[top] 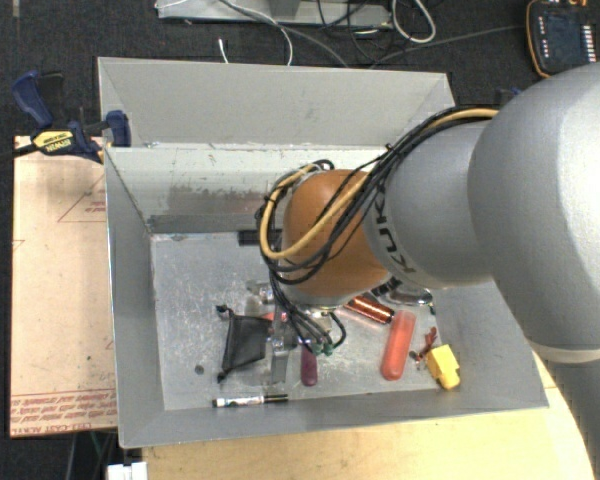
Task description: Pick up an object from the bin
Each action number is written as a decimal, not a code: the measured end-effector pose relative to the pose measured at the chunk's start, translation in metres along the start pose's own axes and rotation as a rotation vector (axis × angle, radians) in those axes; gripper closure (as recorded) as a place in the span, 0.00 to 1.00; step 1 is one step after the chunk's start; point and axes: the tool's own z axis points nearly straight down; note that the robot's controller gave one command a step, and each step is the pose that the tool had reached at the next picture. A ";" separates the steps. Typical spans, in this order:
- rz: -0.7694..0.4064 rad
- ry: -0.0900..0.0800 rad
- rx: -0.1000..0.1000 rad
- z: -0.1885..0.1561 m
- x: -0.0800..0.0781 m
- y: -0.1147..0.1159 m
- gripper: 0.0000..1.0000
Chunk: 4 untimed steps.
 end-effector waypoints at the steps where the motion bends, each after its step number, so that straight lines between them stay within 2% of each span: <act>1: 0.005 -0.019 -0.005 -0.072 0.018 -0.002 0.00; 2: 0.000 0.009 0.001 0.013 0.007 -0.004 0.00; 3: -0.060 -0.018 -0.005 0.010 0.008 -0.013 0.00; 4: -0.009 0.003 -0.003 0.011 0.006 -0.004 1.00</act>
Offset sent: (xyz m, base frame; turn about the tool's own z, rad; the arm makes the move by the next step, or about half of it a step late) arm -0.0070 -0.0054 -0.0130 -0.0012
